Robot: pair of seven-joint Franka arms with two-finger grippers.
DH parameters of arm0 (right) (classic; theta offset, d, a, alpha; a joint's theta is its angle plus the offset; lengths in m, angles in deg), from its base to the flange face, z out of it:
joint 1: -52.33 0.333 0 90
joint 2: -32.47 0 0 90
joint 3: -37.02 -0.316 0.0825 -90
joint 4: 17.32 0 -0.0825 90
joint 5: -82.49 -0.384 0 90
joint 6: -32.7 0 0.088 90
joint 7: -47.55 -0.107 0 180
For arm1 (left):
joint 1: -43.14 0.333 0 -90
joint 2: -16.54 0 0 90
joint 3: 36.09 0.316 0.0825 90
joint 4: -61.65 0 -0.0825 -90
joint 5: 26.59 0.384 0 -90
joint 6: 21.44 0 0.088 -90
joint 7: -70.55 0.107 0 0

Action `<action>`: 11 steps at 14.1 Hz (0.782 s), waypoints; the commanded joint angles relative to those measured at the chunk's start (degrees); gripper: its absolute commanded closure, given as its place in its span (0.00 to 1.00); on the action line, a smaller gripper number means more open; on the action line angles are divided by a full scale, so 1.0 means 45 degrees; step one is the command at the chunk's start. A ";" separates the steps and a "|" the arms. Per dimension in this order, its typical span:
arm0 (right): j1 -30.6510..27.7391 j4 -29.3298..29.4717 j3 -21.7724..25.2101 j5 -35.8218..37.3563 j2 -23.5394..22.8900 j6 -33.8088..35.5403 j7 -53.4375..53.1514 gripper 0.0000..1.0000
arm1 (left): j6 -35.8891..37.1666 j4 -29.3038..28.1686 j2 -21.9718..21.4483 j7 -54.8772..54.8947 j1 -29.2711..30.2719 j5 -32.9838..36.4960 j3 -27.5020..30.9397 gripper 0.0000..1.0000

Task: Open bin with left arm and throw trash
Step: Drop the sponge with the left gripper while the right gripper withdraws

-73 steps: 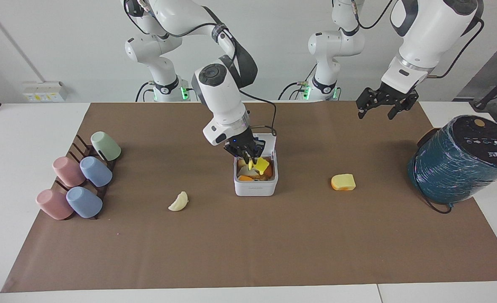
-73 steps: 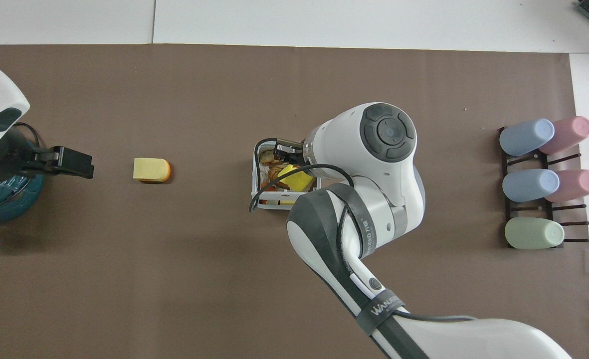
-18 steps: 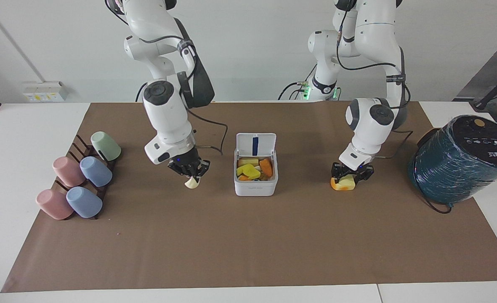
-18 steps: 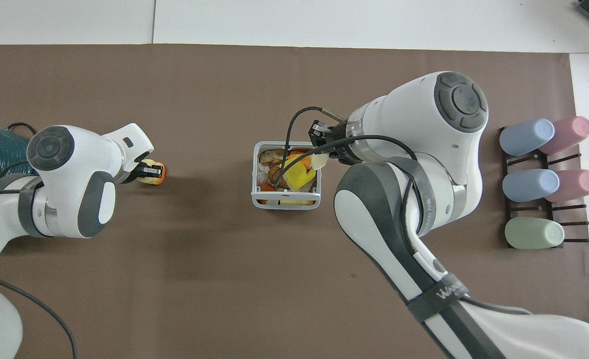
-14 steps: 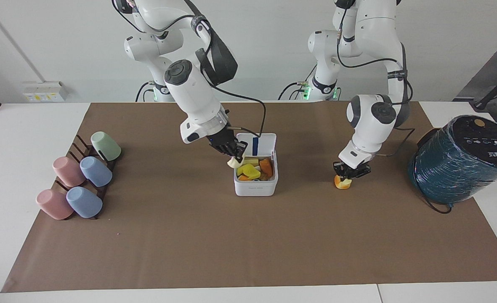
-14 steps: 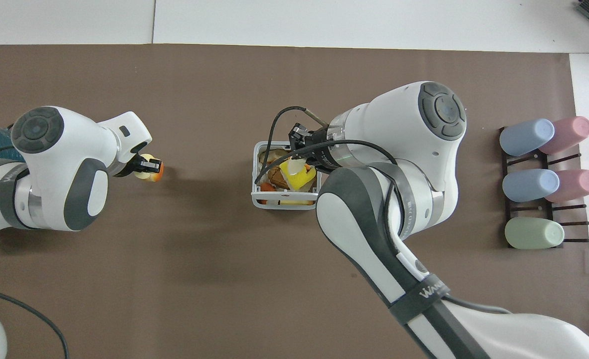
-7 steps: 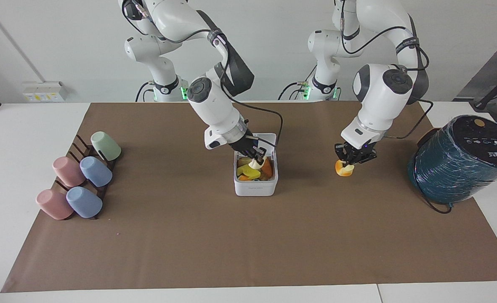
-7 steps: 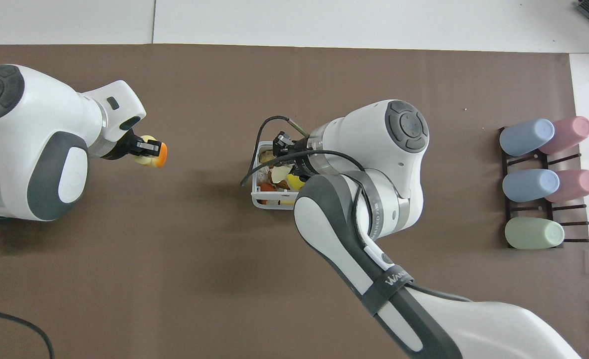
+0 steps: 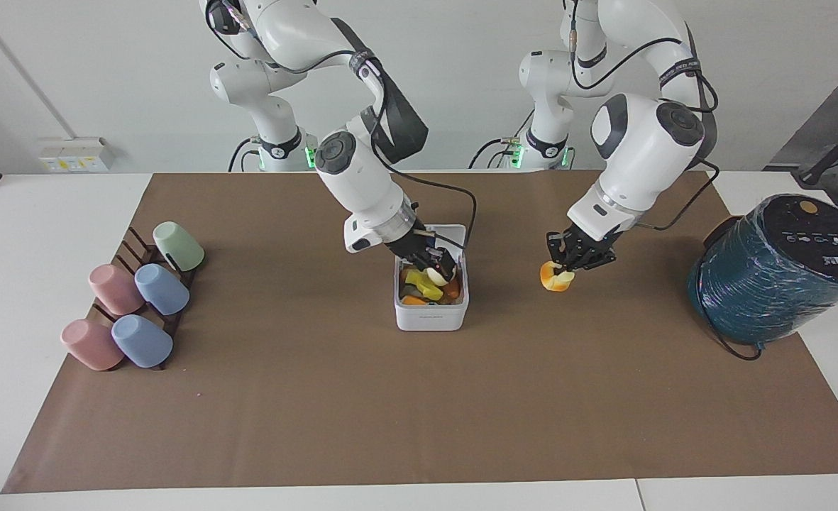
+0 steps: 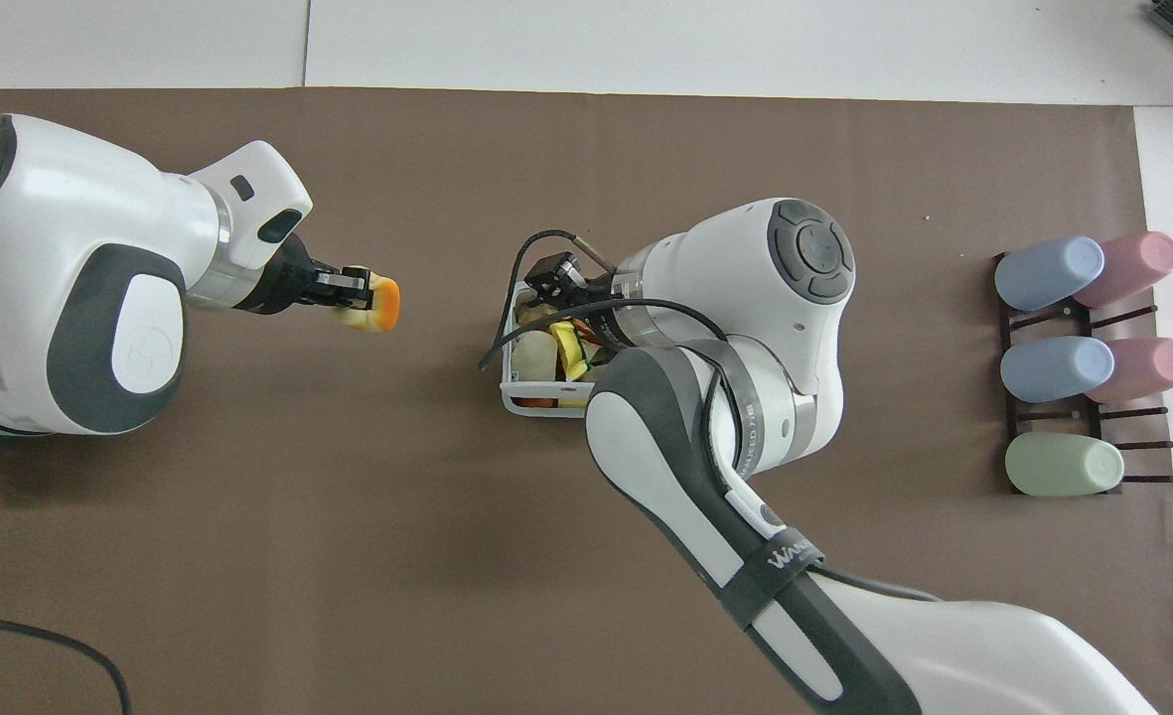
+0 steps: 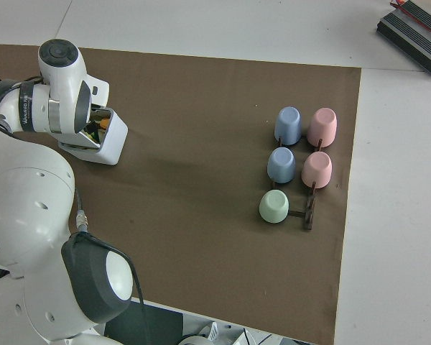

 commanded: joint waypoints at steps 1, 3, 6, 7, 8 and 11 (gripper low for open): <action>-0.0193 -0.0004 0.0046 0.0656 0.0338 0.0132 0.0142 0.00 | -0.0164 0.0322 0.0179 0.0019 -0.0103 -0.1063 -0.0259 1.00; -0.0718 0.0094 0.0085 0.2566 0.0787 0.0503 0.0609 0.00 | -0.1002 0.0167 0.0179 0.0077 -0.0123 -0.1901 -0.0807 1.00; -0.1480 0.0153 0.0124 0.4171 0.1198 0.0893 0.2148 0.00 | -0.2038 0.0166 0.0257 0.0097 -0.0123 -0.2724 -0.1705 1.00; -0.1812 0.0153 0.0105 0.4989 0.1373 0.1088 0.2773 0.00 | -0.2467 0.0166 0.0276 0.0116 -0.0142 -0.2803 -0.2036 1.00; -0.2144 0.0153 0.0105 0.5925 0.1568 0.1399 0.3553 0.00 | -0.3051 0.0127 0.0296 0.0097 -0.0432 -0.2823 -0.2271 1.00; -0.2926 0.0133 0.0105 0.7065 0.2115 0.2318 0.5276 0.00 | -0.3897 -0.0261 0.0277 0.0019 -0.1255 -0.2824 -0.2215 0.92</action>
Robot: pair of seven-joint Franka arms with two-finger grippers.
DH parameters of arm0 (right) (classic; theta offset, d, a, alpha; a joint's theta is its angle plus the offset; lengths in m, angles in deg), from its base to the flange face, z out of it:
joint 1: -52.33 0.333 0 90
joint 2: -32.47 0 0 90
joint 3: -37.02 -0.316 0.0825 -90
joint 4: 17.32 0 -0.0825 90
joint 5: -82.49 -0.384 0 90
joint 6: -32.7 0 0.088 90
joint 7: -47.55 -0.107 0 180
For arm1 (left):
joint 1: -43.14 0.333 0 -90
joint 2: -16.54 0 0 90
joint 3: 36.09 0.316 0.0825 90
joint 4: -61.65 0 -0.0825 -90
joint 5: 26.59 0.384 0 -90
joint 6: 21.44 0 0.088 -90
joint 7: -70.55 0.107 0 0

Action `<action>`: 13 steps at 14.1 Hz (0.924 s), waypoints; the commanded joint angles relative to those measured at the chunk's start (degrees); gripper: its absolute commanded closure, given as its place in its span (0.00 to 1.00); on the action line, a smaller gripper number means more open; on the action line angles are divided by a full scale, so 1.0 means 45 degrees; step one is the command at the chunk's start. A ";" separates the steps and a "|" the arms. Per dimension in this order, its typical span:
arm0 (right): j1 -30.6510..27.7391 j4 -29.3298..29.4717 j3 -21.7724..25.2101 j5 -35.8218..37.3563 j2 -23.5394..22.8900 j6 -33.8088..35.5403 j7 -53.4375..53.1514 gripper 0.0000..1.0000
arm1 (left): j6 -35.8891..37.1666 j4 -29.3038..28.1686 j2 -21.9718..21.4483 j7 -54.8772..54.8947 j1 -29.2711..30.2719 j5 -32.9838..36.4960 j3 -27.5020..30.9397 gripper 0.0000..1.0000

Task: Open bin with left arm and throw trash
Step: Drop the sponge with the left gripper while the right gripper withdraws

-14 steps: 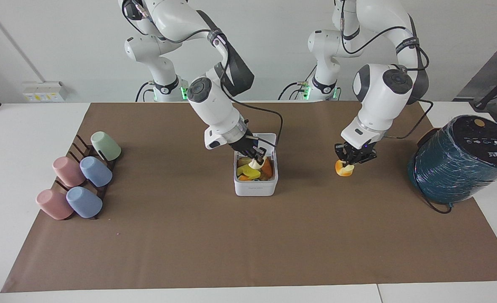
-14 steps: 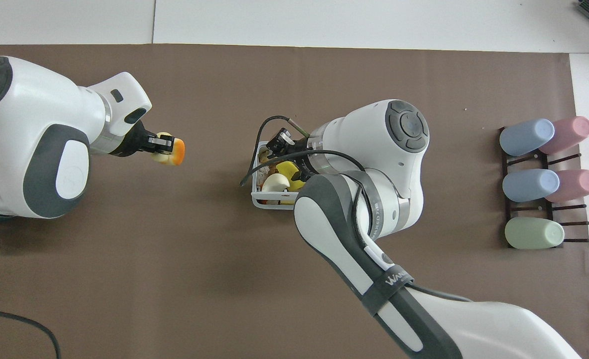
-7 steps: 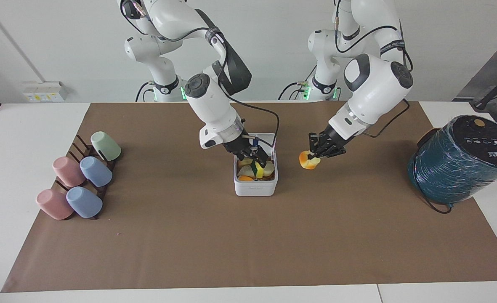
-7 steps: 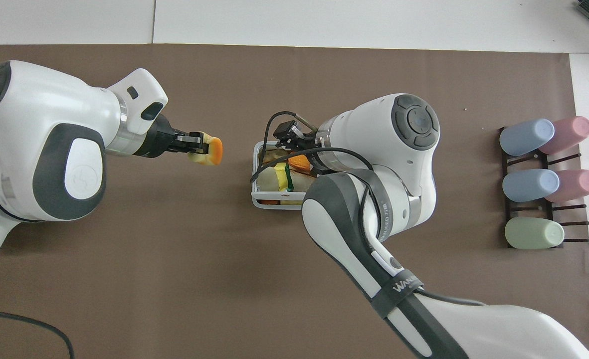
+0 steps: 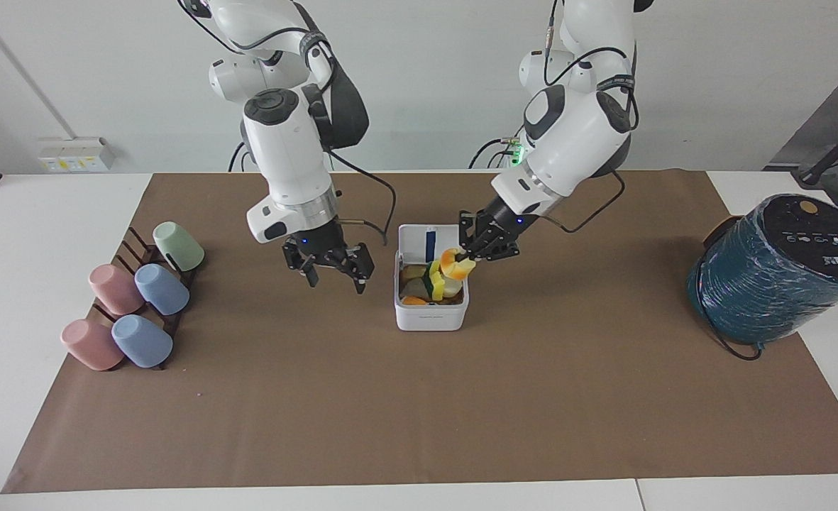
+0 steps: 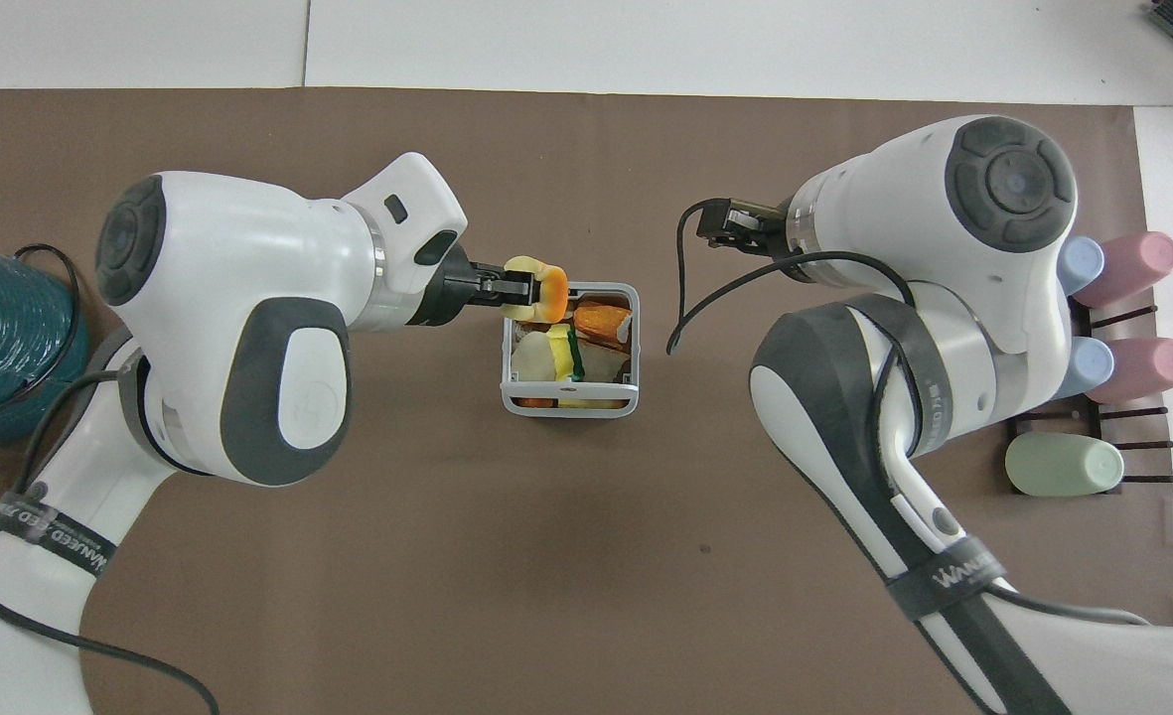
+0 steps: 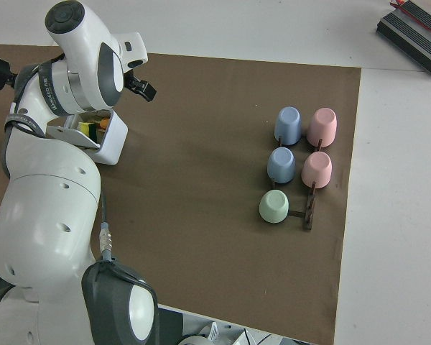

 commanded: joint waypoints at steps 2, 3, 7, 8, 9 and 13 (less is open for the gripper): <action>-0.1219 -0.0064 -0.0146 0.0936 0.1078 0.1338 0.1860 0.00 | -0.0472 -0.0574 -0.0132 0.0071 -0.0577 -0.0250 0.0153 0.22; -0.1610 -0.0045 -0.0146 0.0937 0.1410 0.1709 0.2542 0.00 | -0.0511 -0.0575 -0.0133 0.0052 -0.0579 -0.0250 0.0153 0.00; -0.2530 0.0676 -0.0146 0.0821 0.2408 0.3875 0.3408 0.00 | -0.0512 -0.0595 -0.0133 0.0091 -0.0559 -0.0250 0.0153 0.00; -0.2725 0.0910 -0.0165 0.0897 0.2506 0.4383 0.3428 0.00 | -0.0512 -0.0595 -0.0133 0.0033 -0.0559 -0.0250 0.0153 0.00; -0.3384 0.1299 -0.0301 0.0743 0.2527 0.5065 0.3660 0.00 | -0.0512 -0.0595 -0.0133 0.0013 -0.0559 -0.0250 0.0153 0.00; -0.4561 0.2085 -0.0595 0.0722 0.2799 0.6790 0.4892 0.00 | -0.0512 -0.0595 -0.0133 -0.0085 -0.0675 -0.0250 0.0153 0.00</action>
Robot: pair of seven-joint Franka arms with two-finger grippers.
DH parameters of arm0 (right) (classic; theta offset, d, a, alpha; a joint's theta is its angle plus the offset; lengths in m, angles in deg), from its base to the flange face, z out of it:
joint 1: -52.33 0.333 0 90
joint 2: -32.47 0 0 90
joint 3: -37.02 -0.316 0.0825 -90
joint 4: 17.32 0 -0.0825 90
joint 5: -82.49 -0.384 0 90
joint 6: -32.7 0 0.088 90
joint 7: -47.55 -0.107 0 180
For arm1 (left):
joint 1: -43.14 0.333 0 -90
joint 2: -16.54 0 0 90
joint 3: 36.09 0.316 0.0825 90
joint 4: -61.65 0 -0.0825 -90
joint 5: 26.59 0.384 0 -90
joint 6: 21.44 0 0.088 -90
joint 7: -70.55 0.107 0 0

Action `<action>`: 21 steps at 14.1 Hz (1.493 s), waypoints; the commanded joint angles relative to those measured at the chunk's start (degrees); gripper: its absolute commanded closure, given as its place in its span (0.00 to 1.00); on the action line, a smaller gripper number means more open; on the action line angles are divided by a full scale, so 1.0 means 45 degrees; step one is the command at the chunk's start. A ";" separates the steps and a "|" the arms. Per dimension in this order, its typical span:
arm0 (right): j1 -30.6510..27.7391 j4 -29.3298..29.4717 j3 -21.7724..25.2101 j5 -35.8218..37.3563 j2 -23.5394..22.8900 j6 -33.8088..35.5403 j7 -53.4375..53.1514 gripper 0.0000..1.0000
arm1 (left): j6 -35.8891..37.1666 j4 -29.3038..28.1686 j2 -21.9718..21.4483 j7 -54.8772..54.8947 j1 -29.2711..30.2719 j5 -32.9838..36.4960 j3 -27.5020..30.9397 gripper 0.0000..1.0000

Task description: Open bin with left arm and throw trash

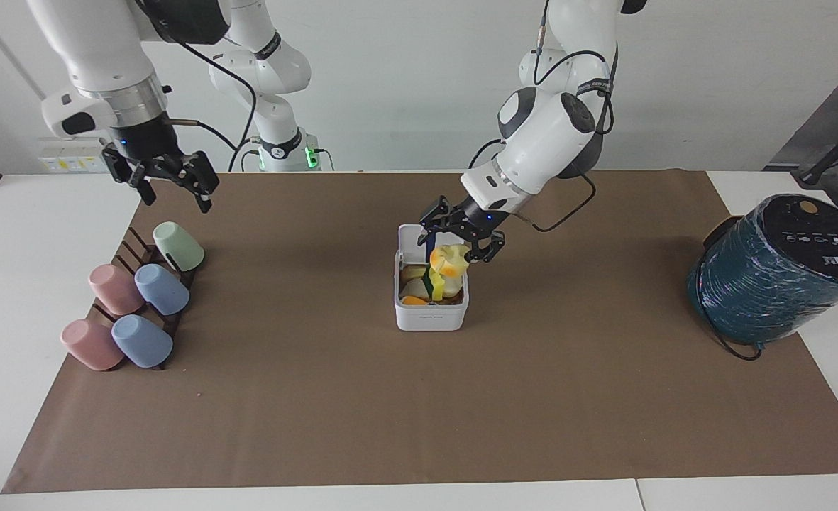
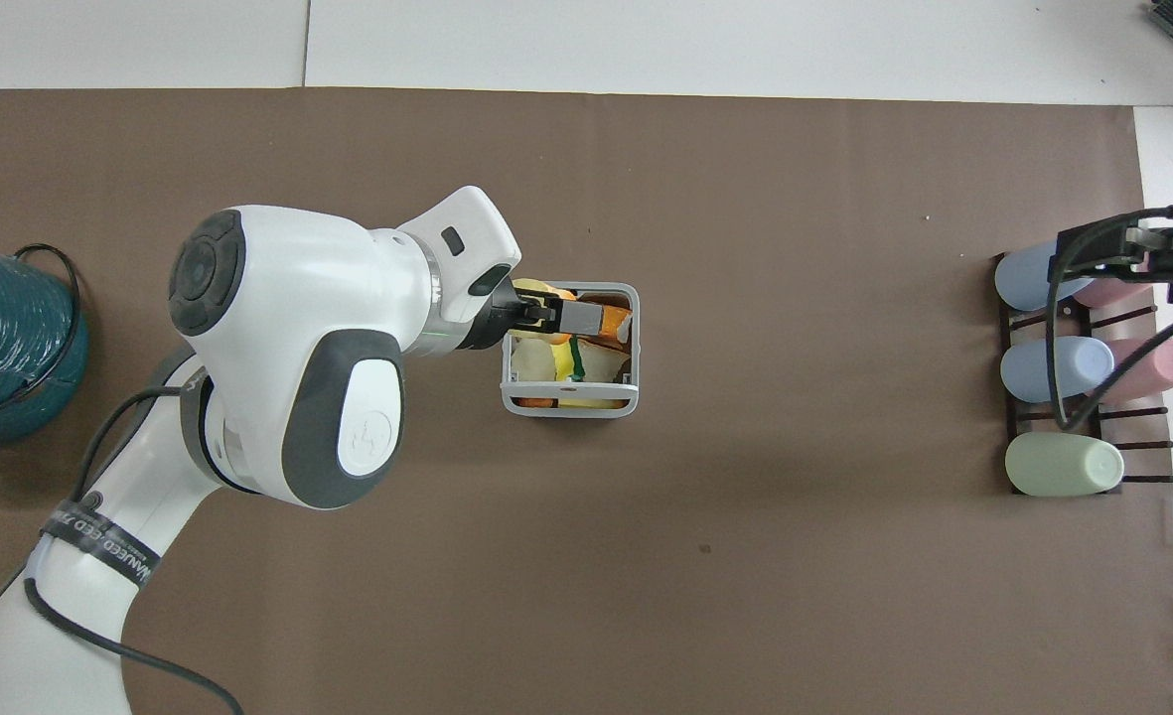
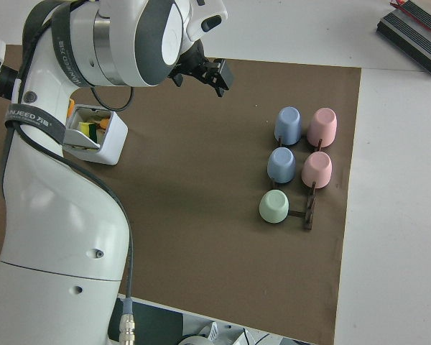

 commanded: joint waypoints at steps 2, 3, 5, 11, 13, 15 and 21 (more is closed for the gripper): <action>-0.0433 0.0102 -0.0181 0.0021 0.0063 0.0498 0.0613 0.00 | -0.0299 -0.0272 -0.0172 -0.0100 -0.0504 -0.0246 0.0117 0.00; -0.0162 -0.0208 0.0323 0.0021 0.0237 0.0517 0.0730 0.00 | -0.0376 -0.0272 -0.0191 -0.0139 -0.0525 -0.0246 0.0117 0.00; 0.0173 -0.0542 0.0894 0.0021 0.0453 0.0478 0.0906 0.00 | -0.0610 -0.0272 -0.0172 -0.0547 -0.0876 -0.0246 0.0117 0.00; 0.0212 -0.0543 0.0817 0.0021 0.0551 0.0497 0.0810 0.00 | 0.0829 -0.0214 -0.0327 -0.0999 -0.0371 0.0142 0.0194 0.00; 0.0193 -0.0562 0.0817 0.0040 0.0551 0.0478 0.0927 0.00 | 0.1611 -0.0213 -0.0658 -0.0999 0.0117 0.1232 0.0234 0.00; 0.0017 -0.0524 0.0797 -0.0018 0.0474 0.0322 0.1102 0.00 | 0.2257 -0.0194 -0.0970 -0.1018 0.0528 0.2366 0.0234 0.00; -0.0159 -0.0914 0.0778 -0.0038 0.0590 0.0536 0.0986 0.00 | 0.3683 -0.0194 -0.1577 -0.1018 0.2011 0.5006 0.0234 0.00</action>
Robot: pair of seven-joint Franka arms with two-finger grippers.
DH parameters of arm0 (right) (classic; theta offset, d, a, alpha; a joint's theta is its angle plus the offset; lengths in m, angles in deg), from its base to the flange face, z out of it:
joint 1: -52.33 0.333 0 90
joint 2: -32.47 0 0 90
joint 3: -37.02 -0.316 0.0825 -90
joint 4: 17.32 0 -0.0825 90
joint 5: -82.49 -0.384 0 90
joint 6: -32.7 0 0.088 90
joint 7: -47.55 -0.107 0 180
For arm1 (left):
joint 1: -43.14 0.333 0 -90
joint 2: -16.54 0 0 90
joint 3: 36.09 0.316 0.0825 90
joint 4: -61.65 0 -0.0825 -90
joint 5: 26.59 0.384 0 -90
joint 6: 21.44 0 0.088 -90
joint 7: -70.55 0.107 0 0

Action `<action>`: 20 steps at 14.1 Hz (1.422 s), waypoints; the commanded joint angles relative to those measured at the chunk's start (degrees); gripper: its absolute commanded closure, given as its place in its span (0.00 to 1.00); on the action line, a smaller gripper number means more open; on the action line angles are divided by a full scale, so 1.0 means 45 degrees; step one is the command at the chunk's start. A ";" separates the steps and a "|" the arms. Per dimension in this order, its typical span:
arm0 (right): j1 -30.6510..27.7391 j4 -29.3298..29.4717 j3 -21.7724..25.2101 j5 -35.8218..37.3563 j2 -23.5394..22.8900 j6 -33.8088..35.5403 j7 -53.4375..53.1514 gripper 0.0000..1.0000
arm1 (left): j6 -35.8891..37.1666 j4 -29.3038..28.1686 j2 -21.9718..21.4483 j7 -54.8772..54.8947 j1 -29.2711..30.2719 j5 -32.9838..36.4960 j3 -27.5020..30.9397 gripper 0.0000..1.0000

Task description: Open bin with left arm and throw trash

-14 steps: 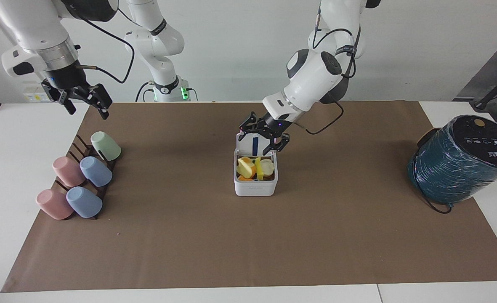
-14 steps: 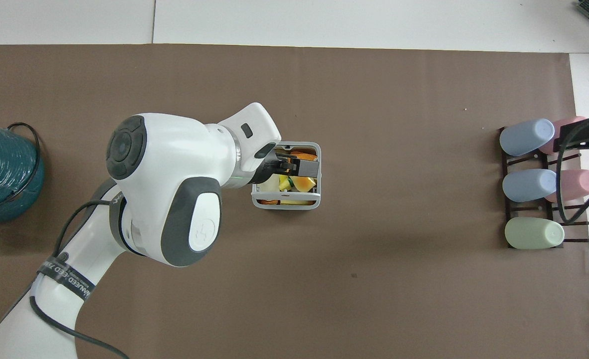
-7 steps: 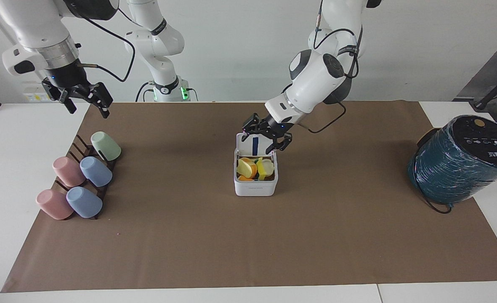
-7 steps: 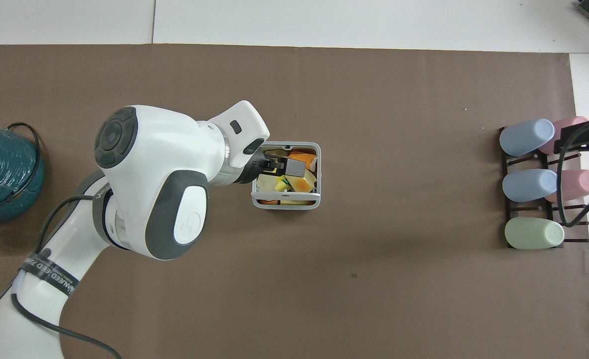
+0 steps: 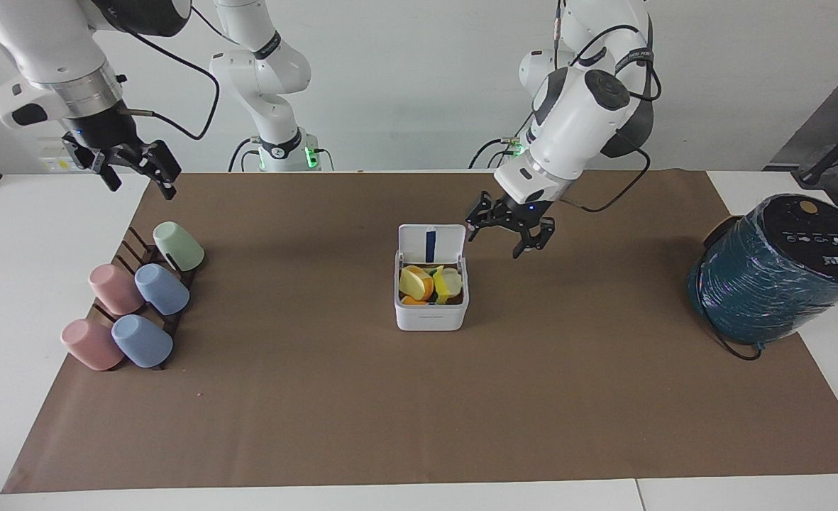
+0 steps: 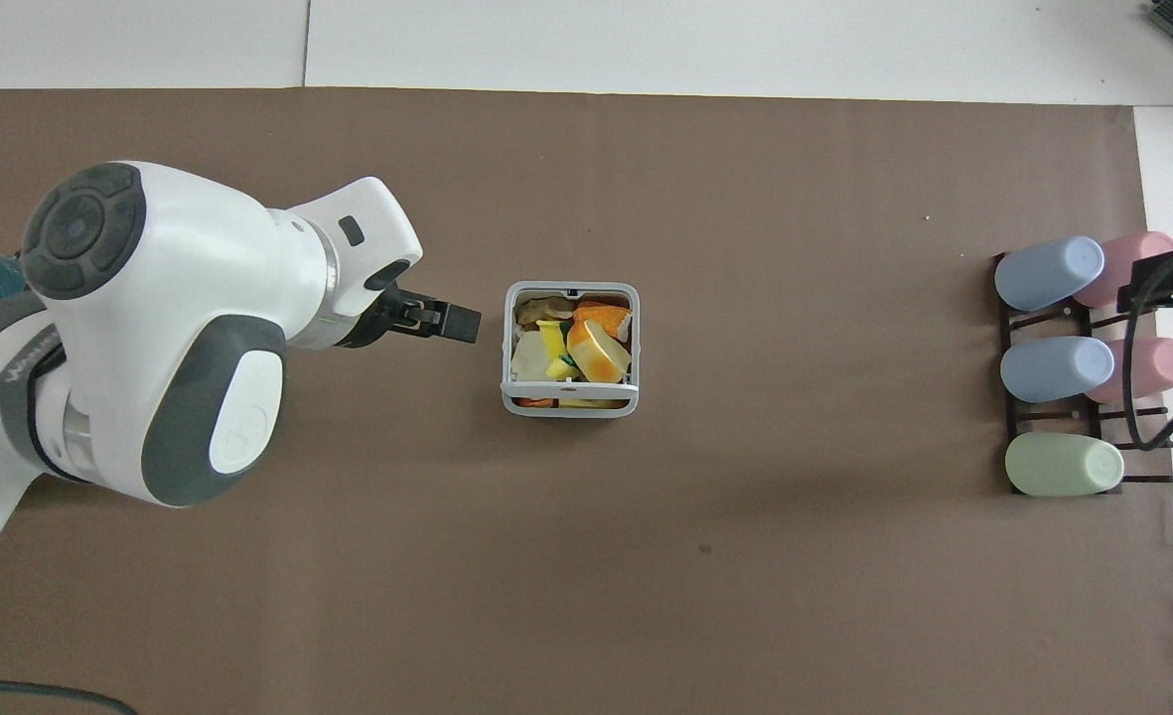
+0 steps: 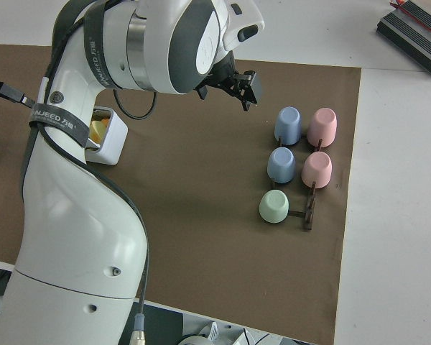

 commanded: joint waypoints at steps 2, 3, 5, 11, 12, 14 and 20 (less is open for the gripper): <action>0.0003 -0.0485 -0.0059 0.0002 0.0370 0.0018 0.0257 0.00 | 0.1073 -0.0191 -0.0559 -0.0061 0.0936 0.1228 -0.0071 0.00; 0.0003 -0.0485 -0.0078 0.0002 0.0370 0.0018 0.0257 0.00 | 0.1327 -0.0210 -0.0638 -0.0061 0.0977 0.1657 -0.0032 0.00; 0.0003 -0.0485 -0.0136 -0.0018 0.0370 0.0018 0.0373 0.00 | 0.1952 -0.0094 -0.0911 -0.0022 0.1055 0.2031 0.0396 0.00; 0.0530 -0.0524 -0.0313 -0.0232 0.0389 -0.0042 0.0081 0.00 | 0.5386 0.1915 -0.1185 0.0386 0.1075 0.2404 0.1959 0.00; 0.0530 -0.0524 -0.0332 -0.0232 0.0389 -0.0002 0.0119 0.00 | 0.5856 0.2132 -0.1243 0.0601 0.1075 0.2404 0.2115 0.00; 0.0531 -0.0524 -0.0332 -0.0252 0.0389 -0.0021 0.0197 0.00 | 0.6424 0.2231 -0.1380 0.0972 0.1094 0.2481 0.2505 0.00; 0.0530 -0.0622 -0.0313 -0.0737 0.0468 0.0115 0.0354 0.00 | 0.7812 0.3850 -0.1322 0.1677 0.1602 0.2970 0.3073 0.00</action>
